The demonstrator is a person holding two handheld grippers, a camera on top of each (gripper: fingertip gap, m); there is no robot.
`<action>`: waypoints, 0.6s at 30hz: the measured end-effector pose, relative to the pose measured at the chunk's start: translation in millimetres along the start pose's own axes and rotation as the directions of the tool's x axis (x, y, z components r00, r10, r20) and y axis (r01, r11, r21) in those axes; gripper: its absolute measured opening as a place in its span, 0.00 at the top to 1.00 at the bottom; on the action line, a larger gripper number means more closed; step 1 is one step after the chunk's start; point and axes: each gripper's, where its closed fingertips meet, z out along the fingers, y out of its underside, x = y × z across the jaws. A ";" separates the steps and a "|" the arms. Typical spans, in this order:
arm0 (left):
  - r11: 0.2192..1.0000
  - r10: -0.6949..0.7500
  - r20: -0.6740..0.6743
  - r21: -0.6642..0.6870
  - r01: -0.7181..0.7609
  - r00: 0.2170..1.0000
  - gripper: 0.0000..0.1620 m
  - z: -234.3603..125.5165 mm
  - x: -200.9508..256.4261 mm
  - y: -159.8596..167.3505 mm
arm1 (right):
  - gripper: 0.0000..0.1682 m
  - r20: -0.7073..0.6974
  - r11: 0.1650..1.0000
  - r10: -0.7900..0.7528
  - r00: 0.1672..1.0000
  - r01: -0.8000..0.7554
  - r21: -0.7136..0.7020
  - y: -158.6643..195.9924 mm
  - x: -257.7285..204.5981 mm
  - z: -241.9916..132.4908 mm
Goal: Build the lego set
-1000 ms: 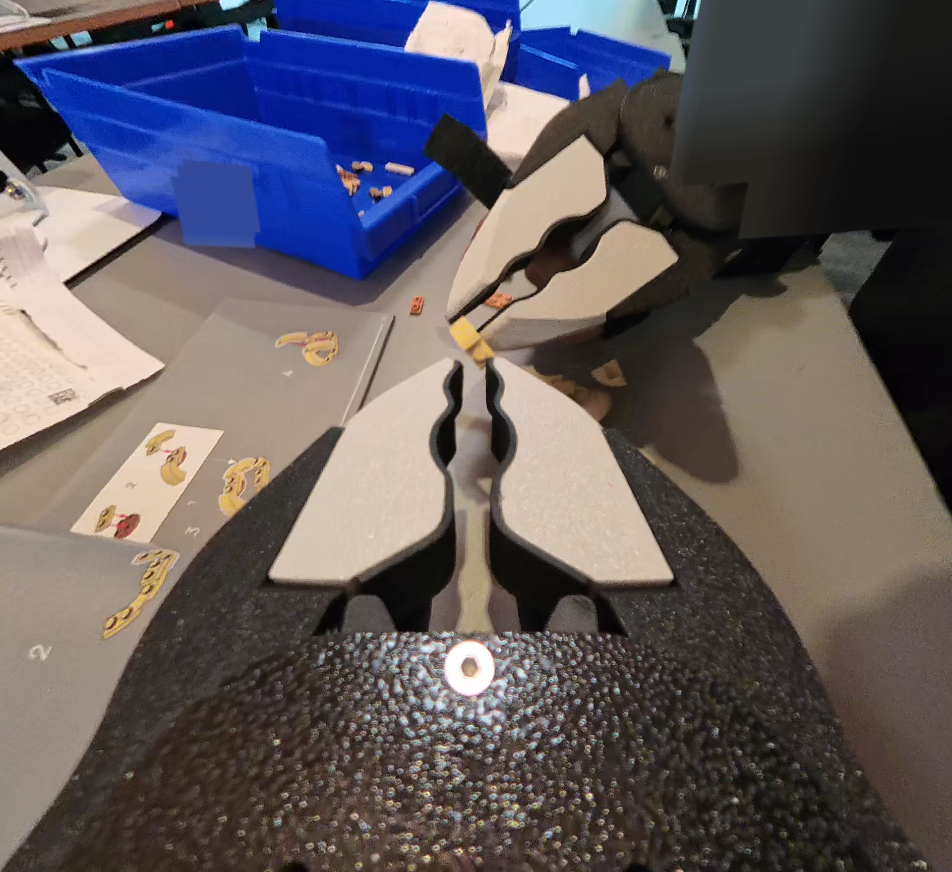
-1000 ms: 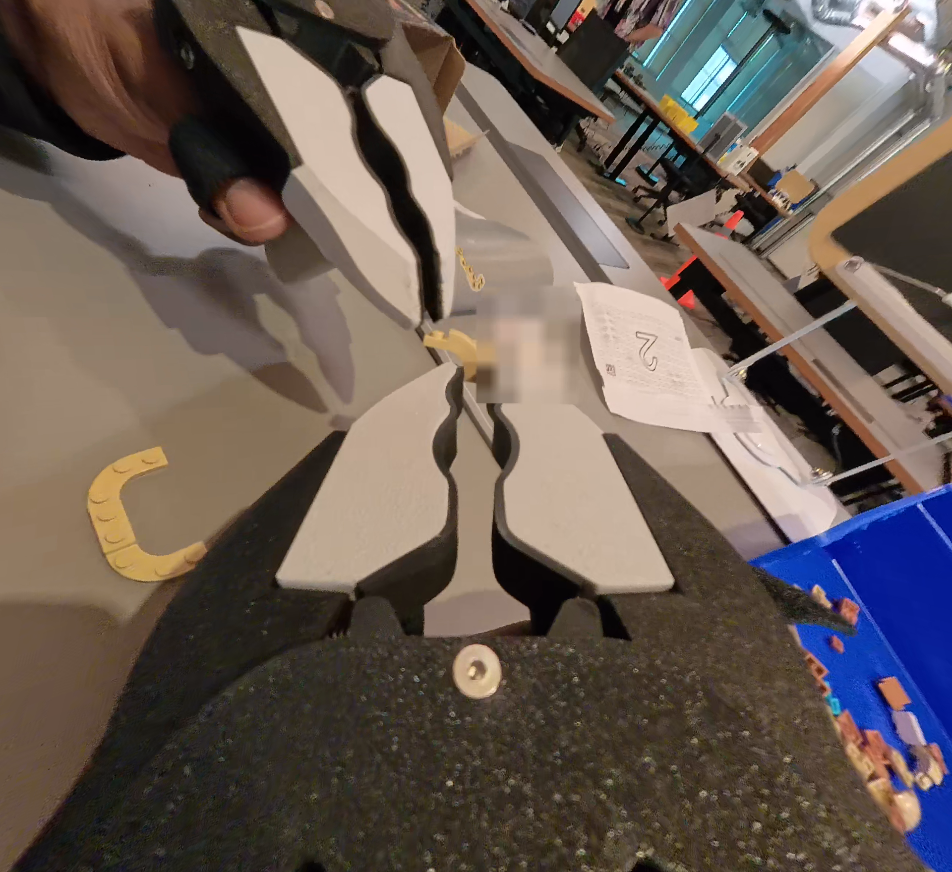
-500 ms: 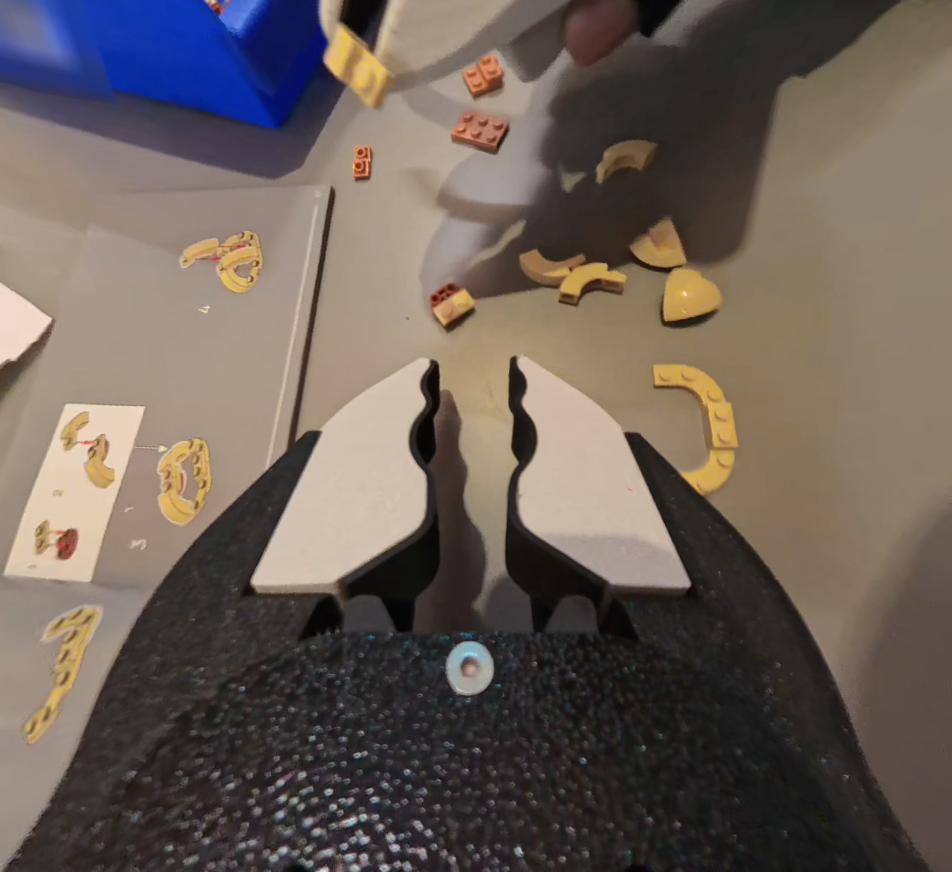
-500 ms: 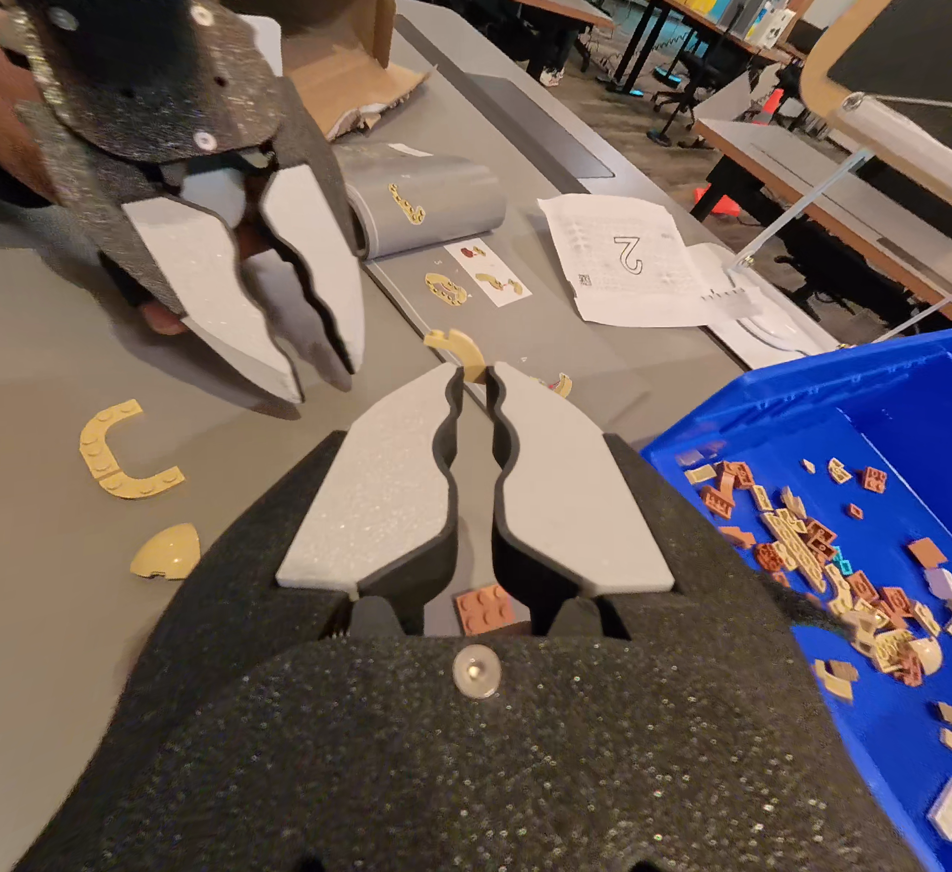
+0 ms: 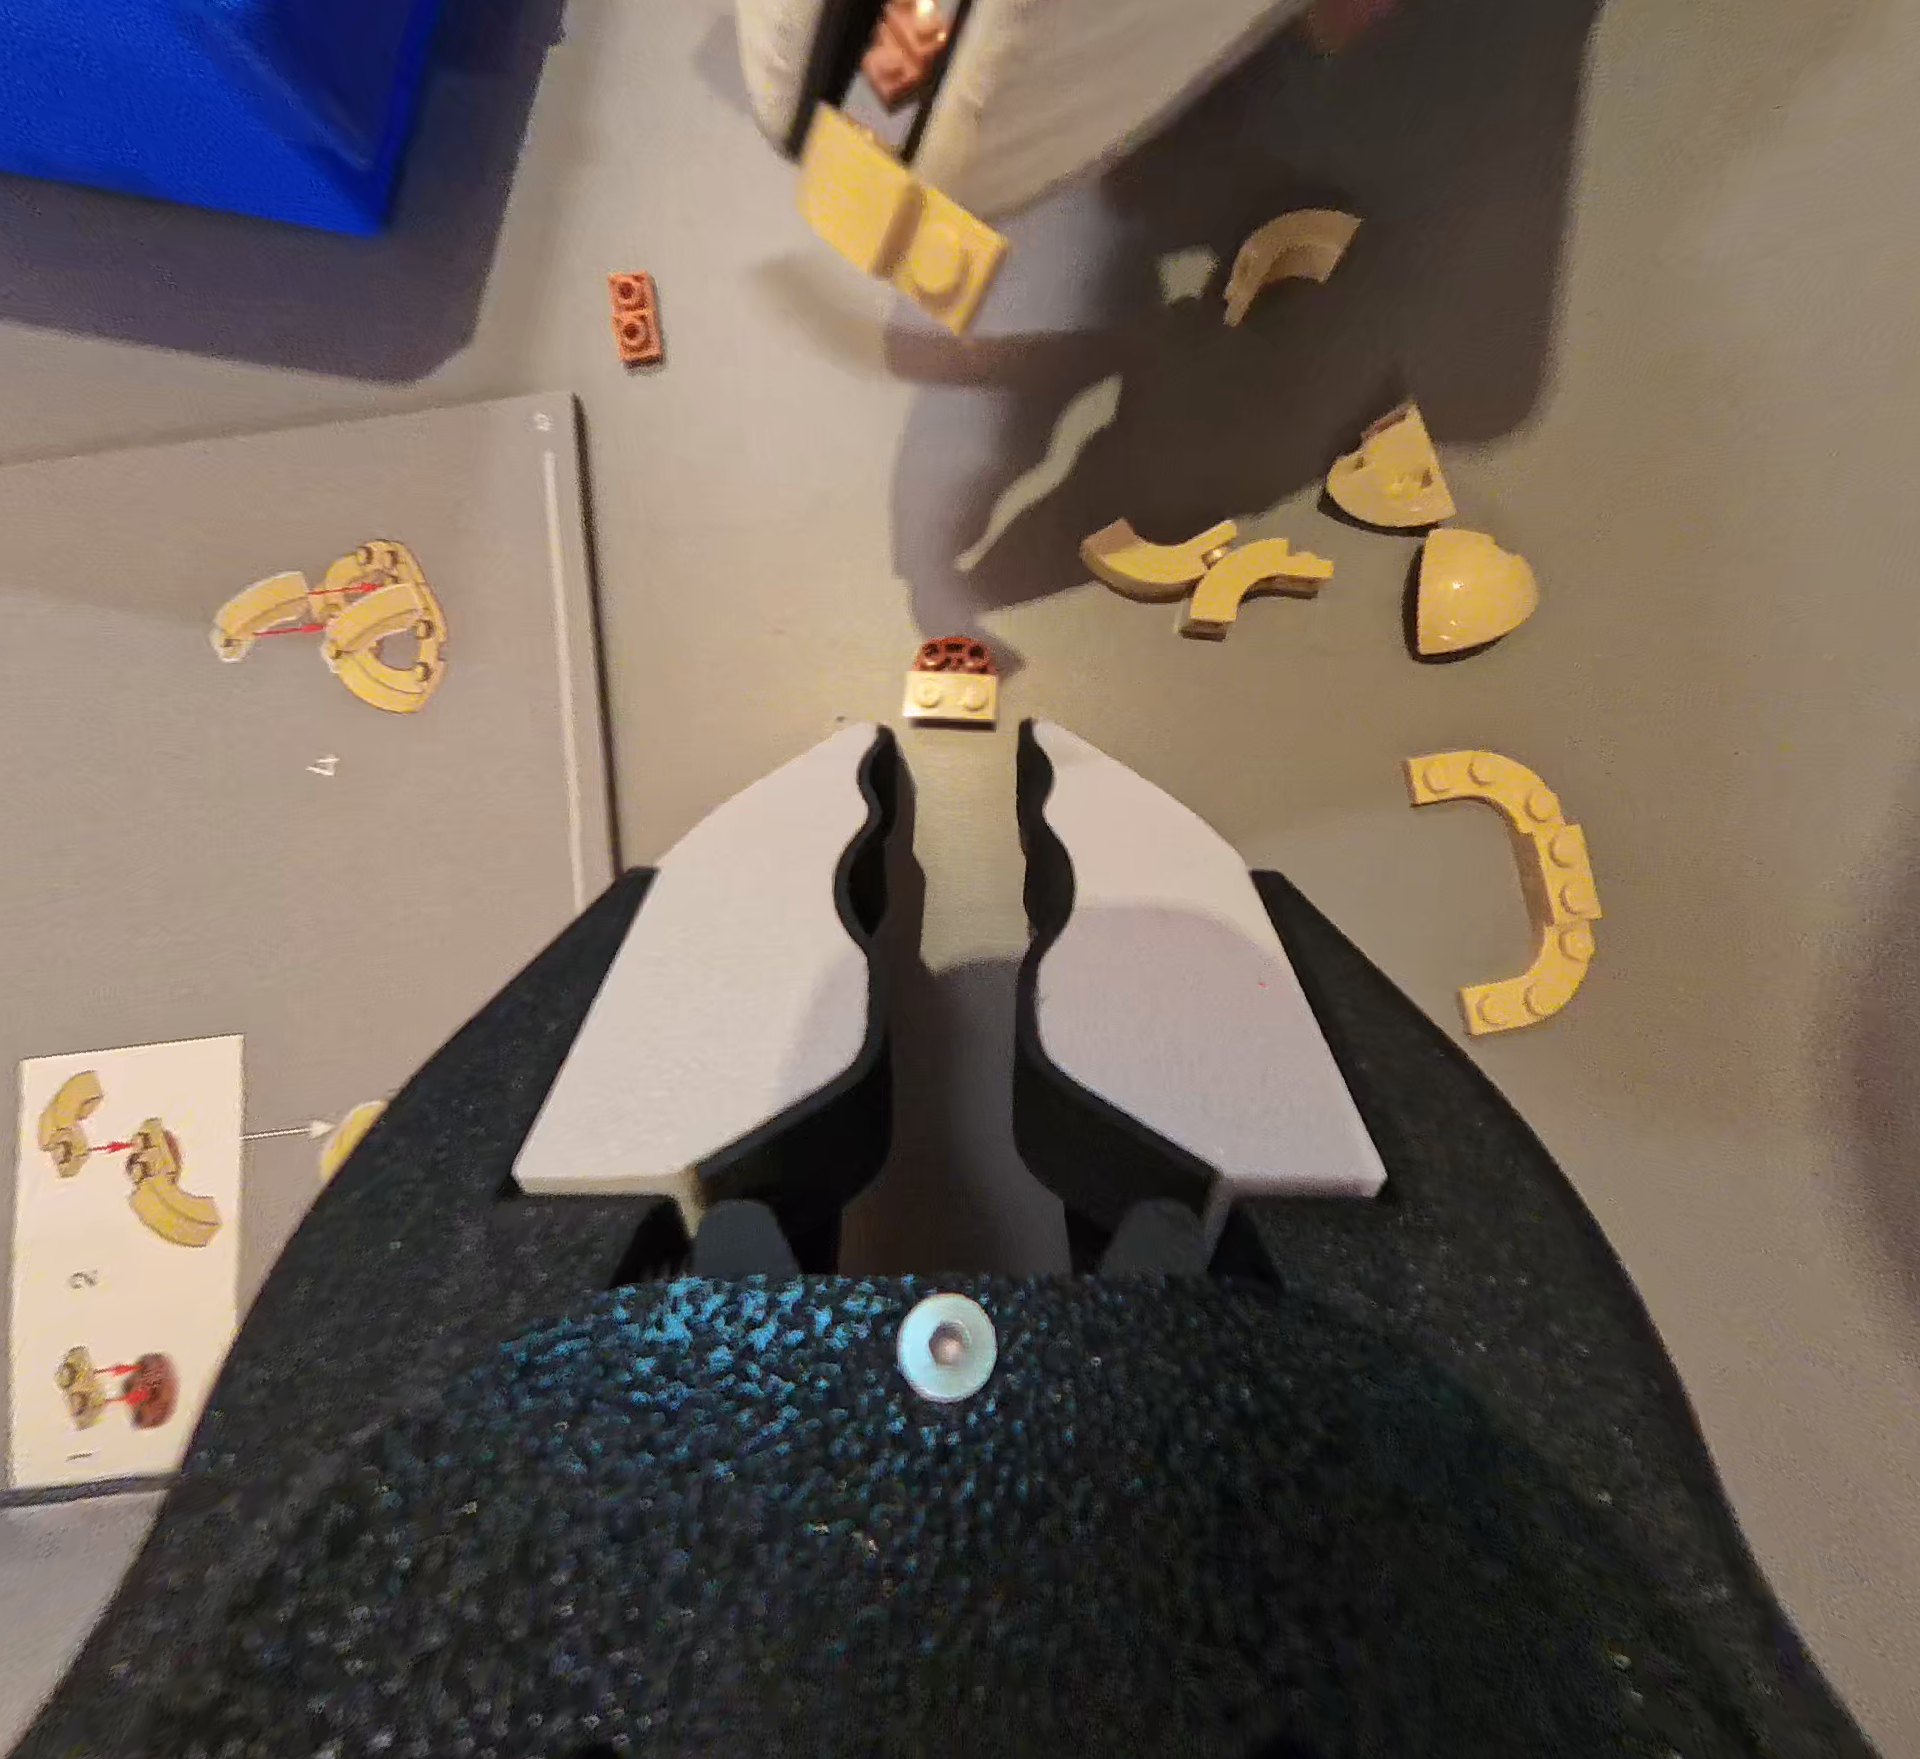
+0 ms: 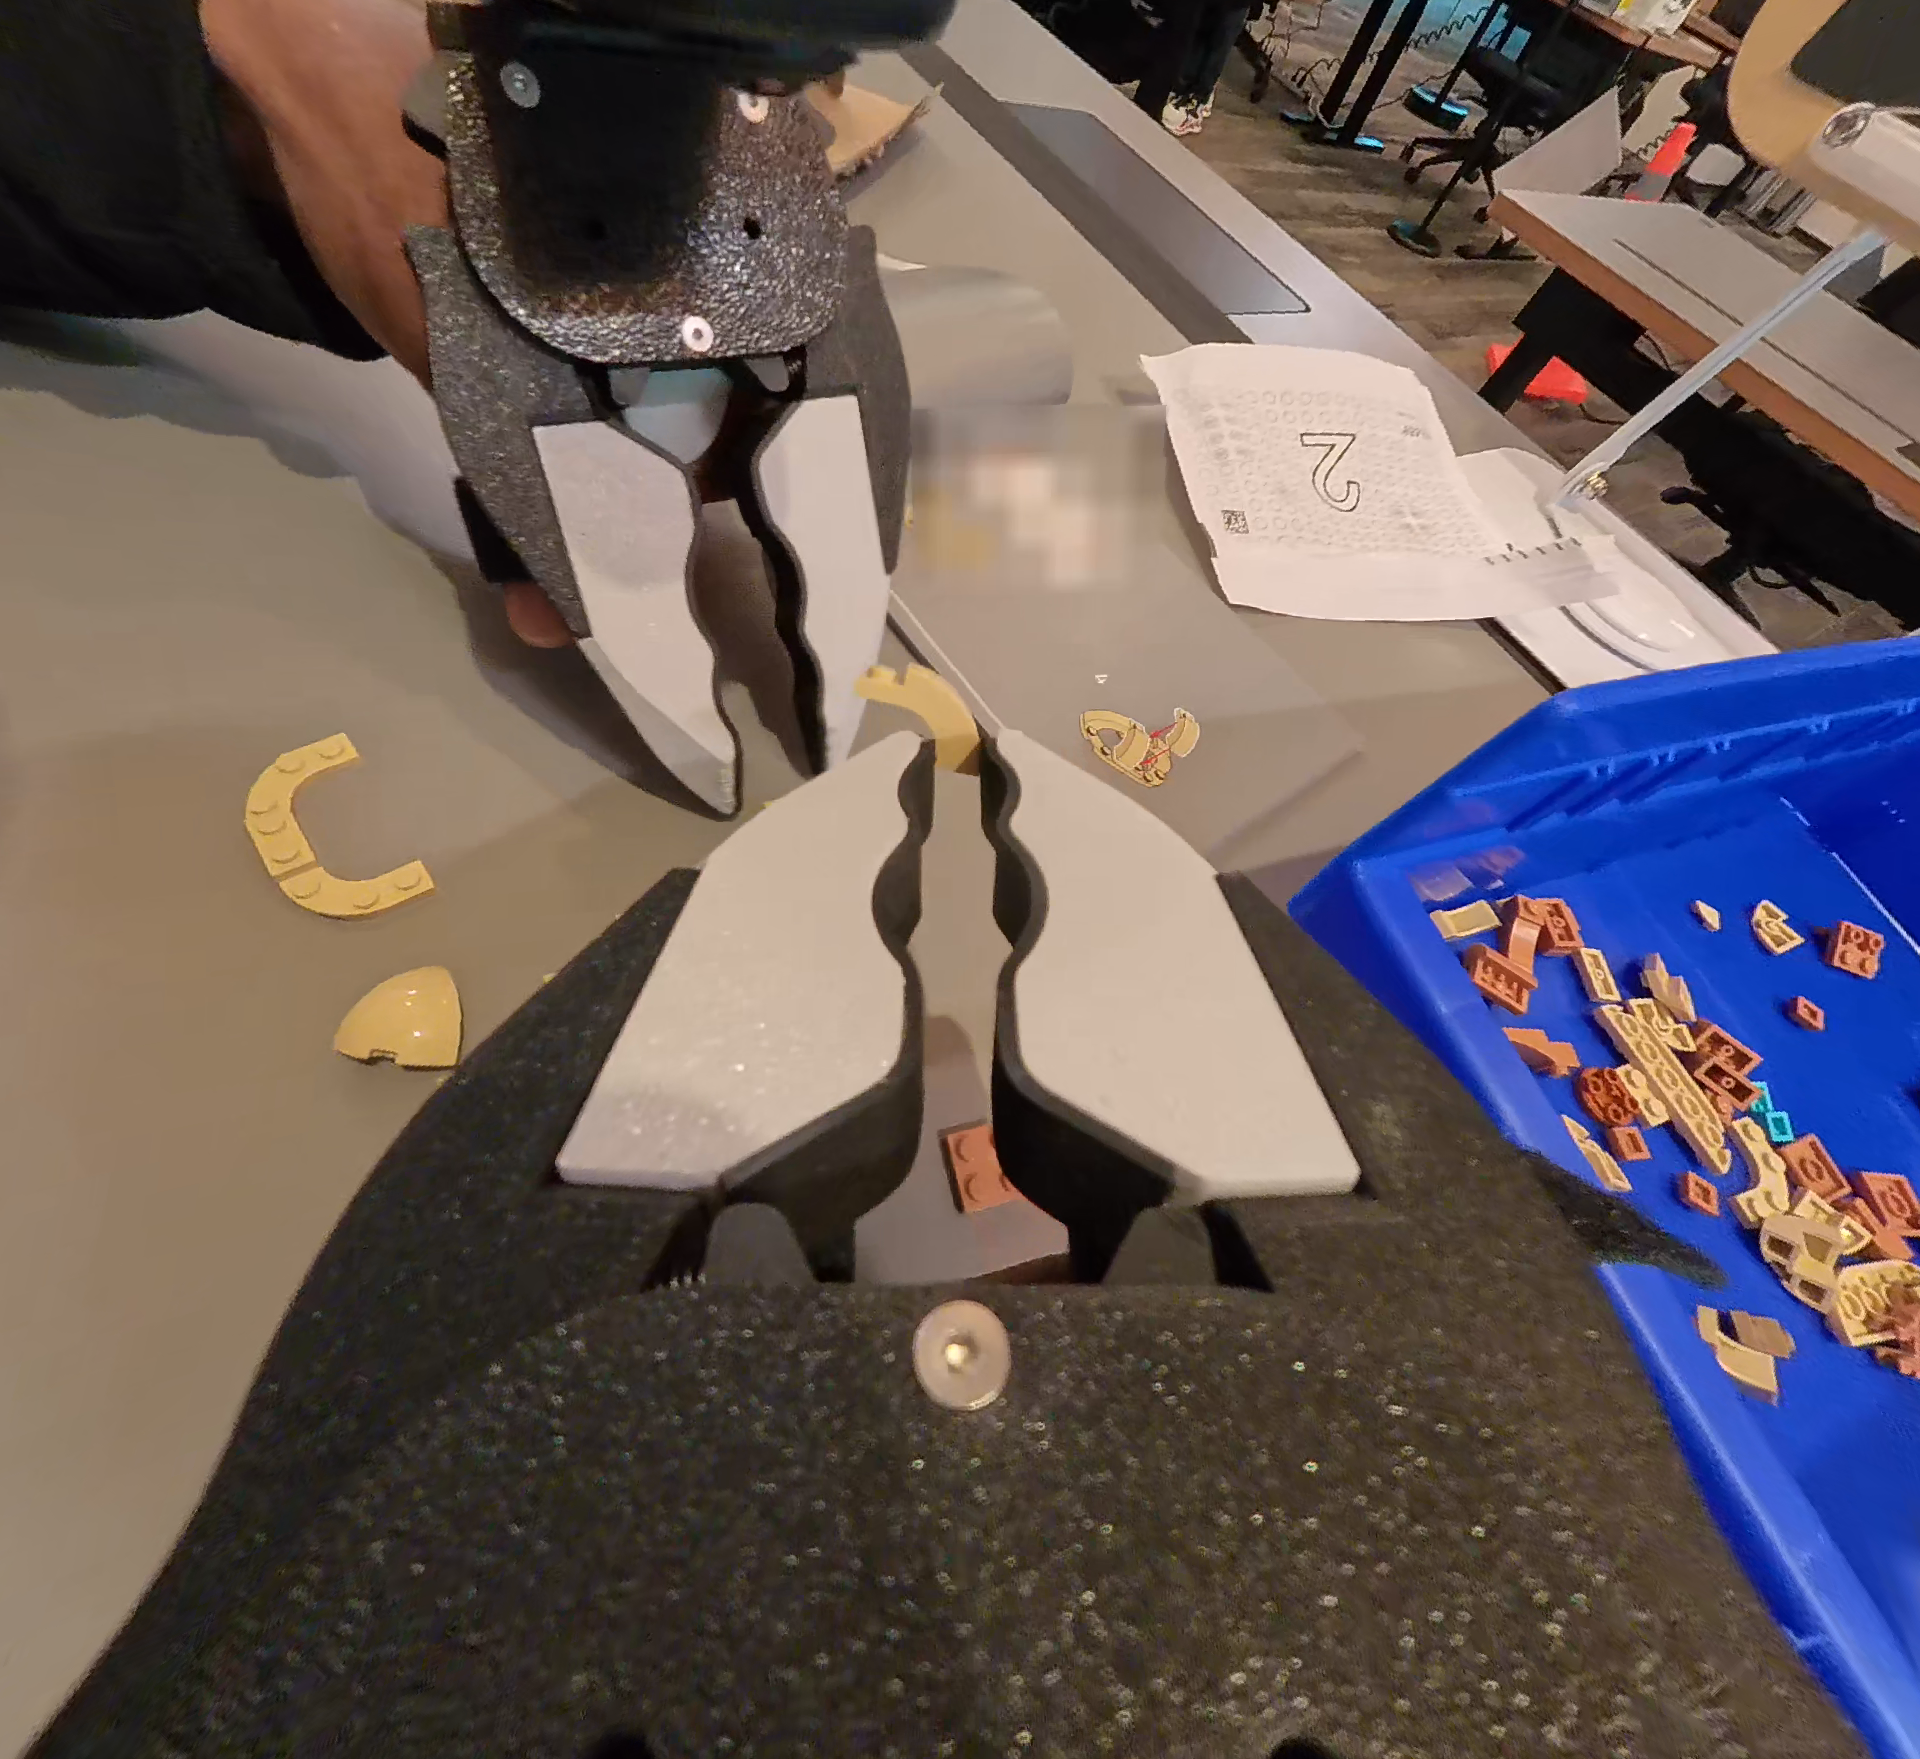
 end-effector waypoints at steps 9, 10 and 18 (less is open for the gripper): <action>1.000 0.011 -0.003 0.025 -0.011 1.000 0.84 5.4 6.4 -7.3 | 0.95 -0.001 1.000 -0.004 1.000 0.004 0.001 -0.8 -0.9 -0.4; 1.000 0.008 -0.024 0.021 -0.008 1.000 0.85 4.6 10.9 -7.1 | 0.95 -0.003 1.000 -0.005 1.000 0.005 0.003 -1.4 -0.7 -0.7; 1.000 0.002 -0.178 0.008 -0.001 0.984 0.85 -2.7 50.2 -11.5 | 0.95 -0.008 1.000 -0.005 1.000 0.005 0.005 -1.7 1.1 -1.2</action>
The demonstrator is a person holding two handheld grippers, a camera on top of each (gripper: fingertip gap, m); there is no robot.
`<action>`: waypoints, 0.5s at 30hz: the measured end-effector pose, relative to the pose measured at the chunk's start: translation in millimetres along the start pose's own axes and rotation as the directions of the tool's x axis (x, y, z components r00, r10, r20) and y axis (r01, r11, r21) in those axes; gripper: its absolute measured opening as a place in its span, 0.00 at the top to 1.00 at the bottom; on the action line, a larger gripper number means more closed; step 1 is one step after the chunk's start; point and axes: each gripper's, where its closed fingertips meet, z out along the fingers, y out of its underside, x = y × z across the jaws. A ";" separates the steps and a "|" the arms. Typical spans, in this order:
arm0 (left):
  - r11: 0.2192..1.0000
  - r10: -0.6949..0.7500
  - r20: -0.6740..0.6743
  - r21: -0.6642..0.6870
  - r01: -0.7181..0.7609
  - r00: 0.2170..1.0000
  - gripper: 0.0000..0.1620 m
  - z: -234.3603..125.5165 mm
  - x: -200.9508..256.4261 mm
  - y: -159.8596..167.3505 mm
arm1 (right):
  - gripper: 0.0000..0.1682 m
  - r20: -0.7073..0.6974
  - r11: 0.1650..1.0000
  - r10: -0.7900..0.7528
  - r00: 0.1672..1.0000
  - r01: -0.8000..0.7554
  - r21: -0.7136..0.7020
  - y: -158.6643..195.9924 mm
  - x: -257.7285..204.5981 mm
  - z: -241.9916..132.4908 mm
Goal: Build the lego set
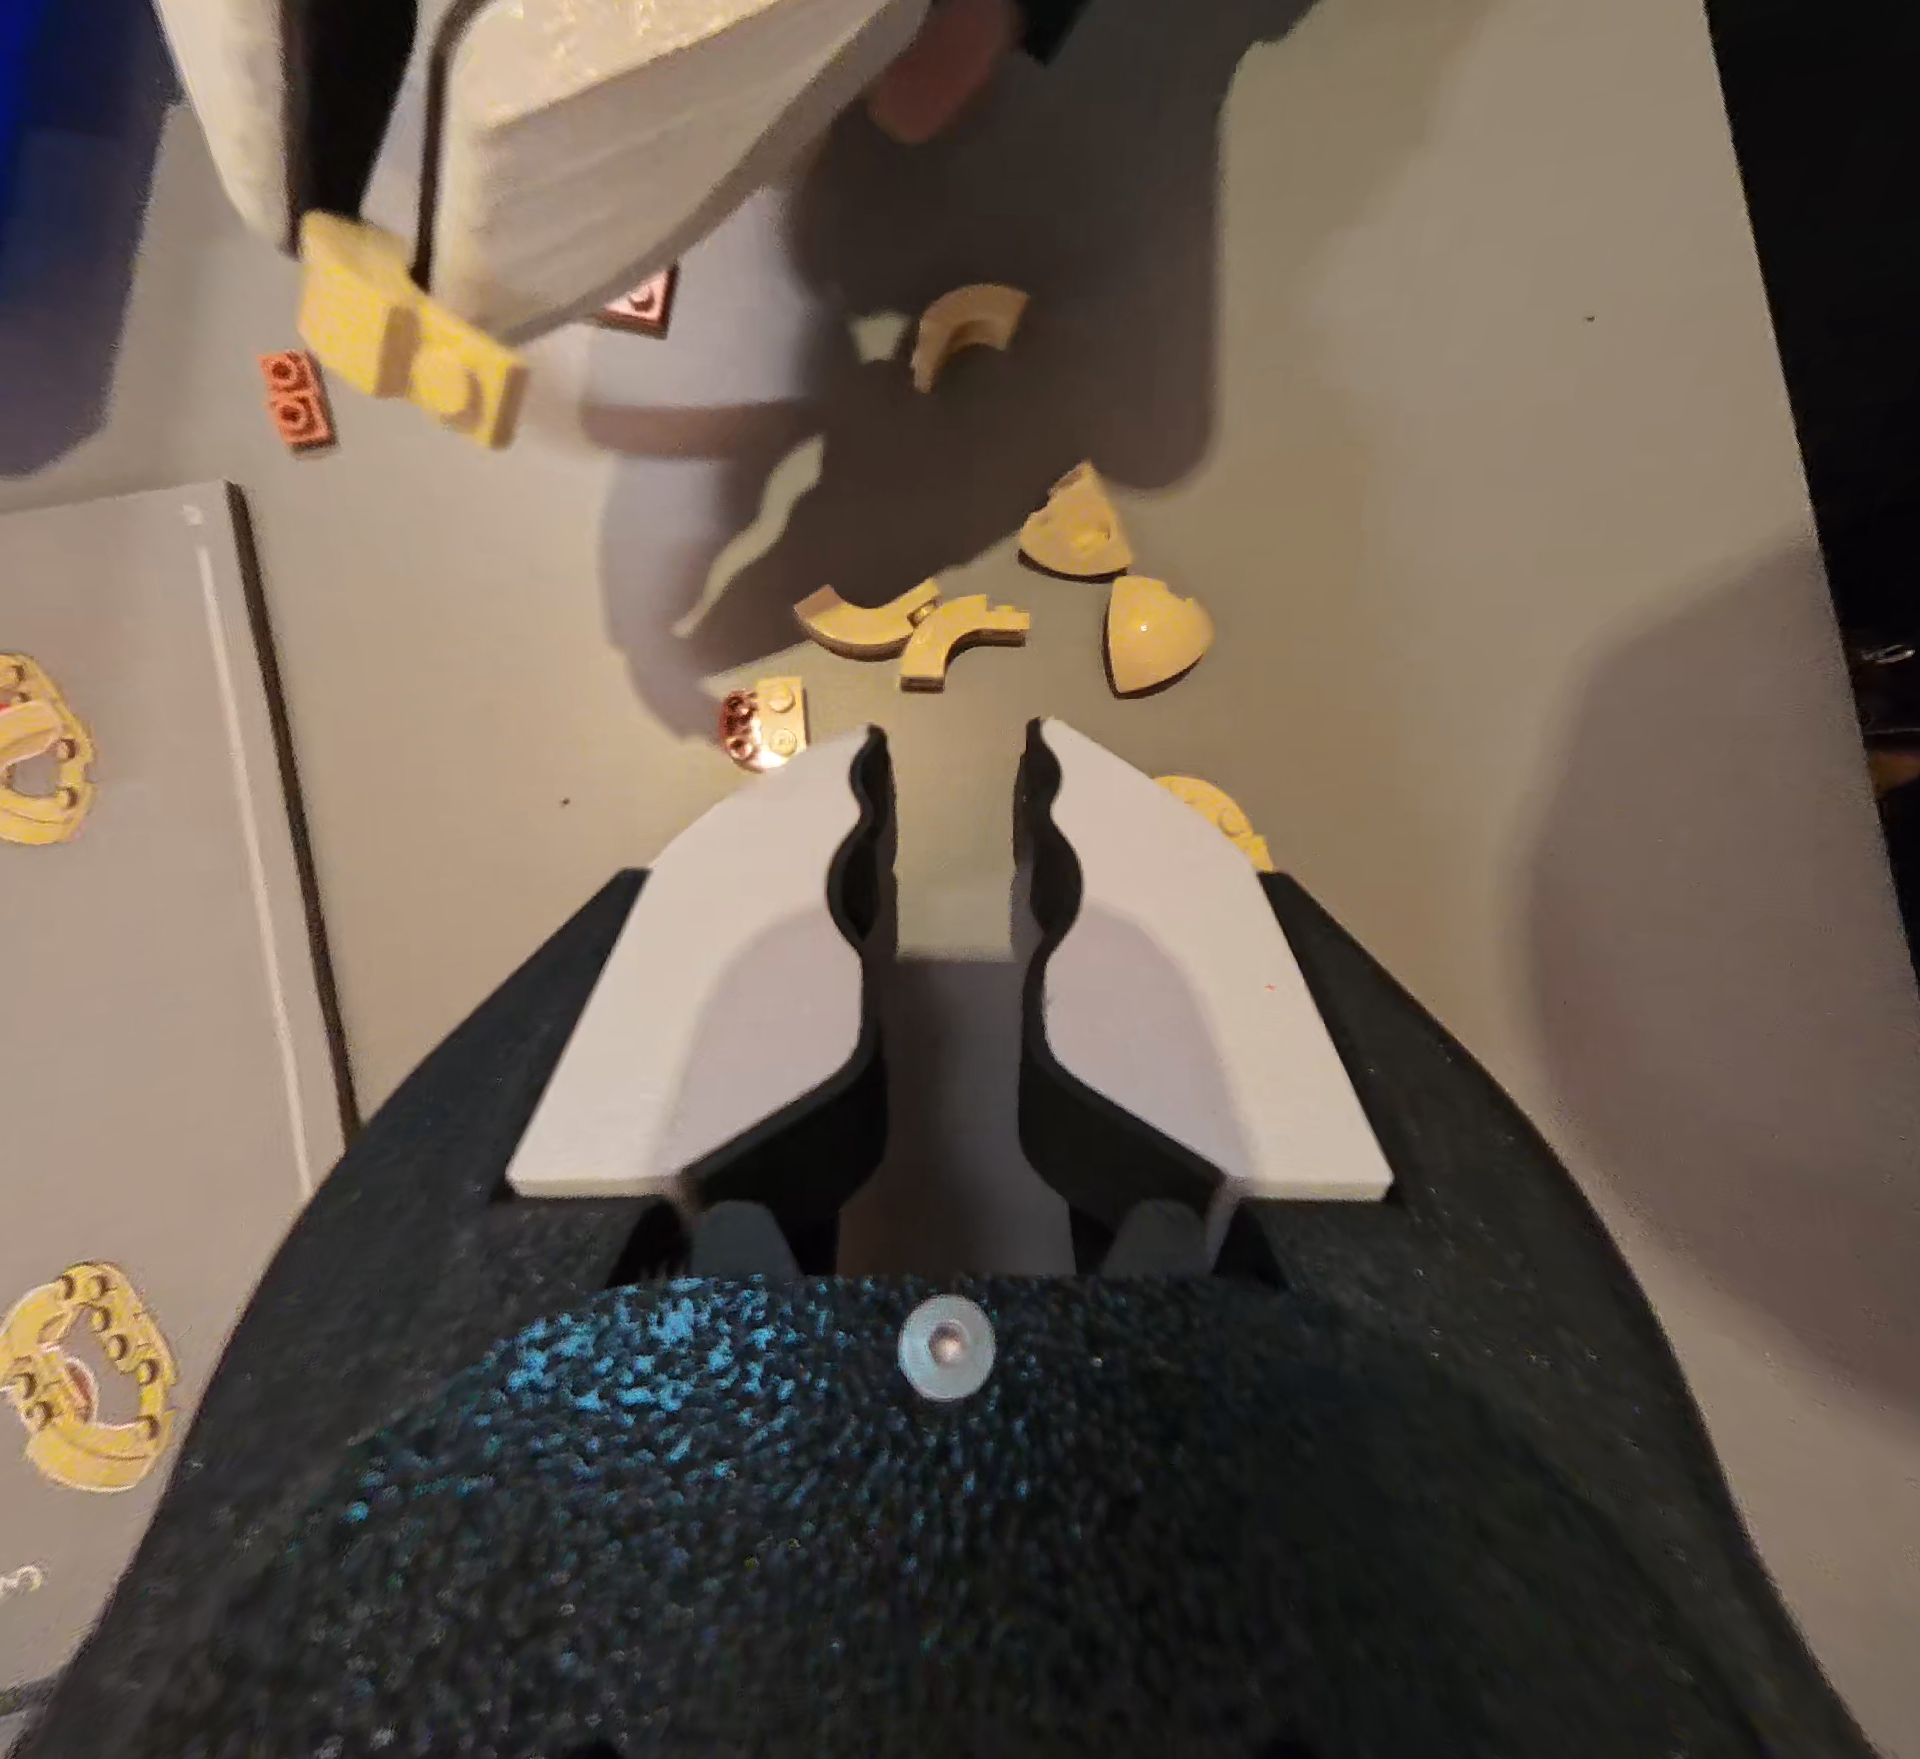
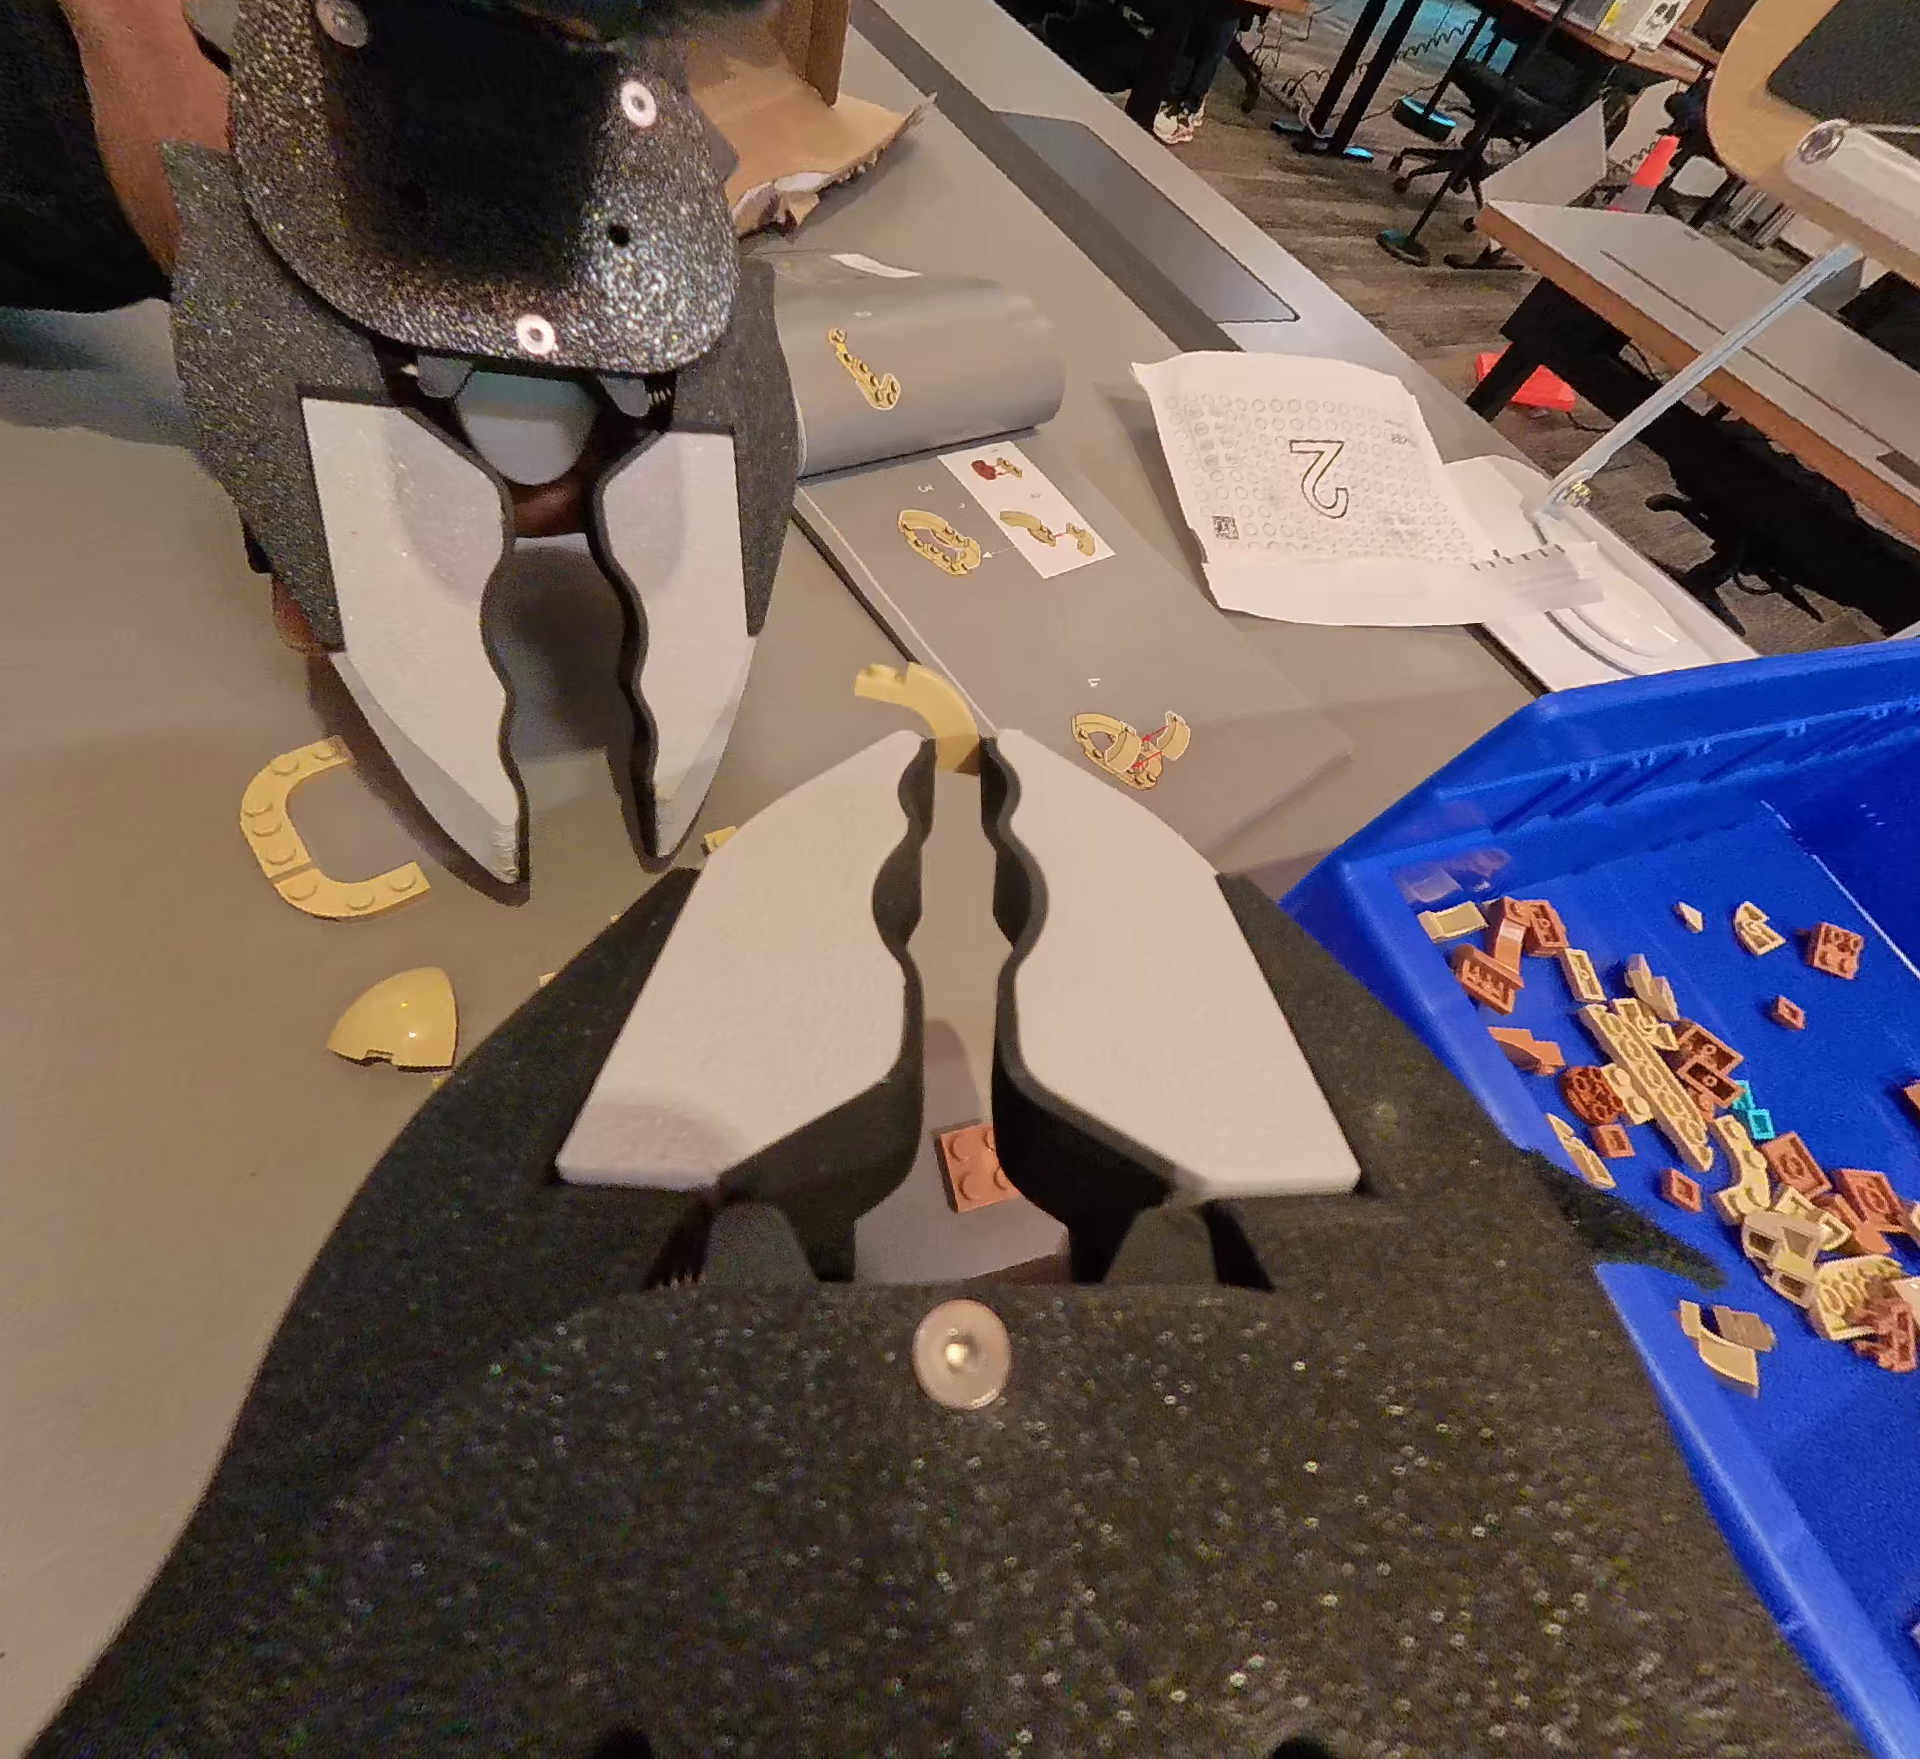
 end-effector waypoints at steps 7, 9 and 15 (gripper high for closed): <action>0.991 0.124 0.115 0.026 -0.128 0.986 0.85 -15.0 -39.7 0.4 | 0.95 0.001 1.000 -0.003 1.000 0.003 0.003 -0.6 -0.1 -0.1; 0.986 0.163 0.089 0.015 -0.165 0.983 0.85 -11.2 -42.4 0.7 | 0.95 0.001 1.000 -0.004 1.000 0.004 0.000 0.4 -0.3 0.6; 0.984 0.173 0.069 -0.042 -0.171 0.982 0.88 -1.9 -43.0 0.2 | 0.95 0.002 1.000 -0.005 1.000 0.005 0.006 -0.4 0.1 -0.1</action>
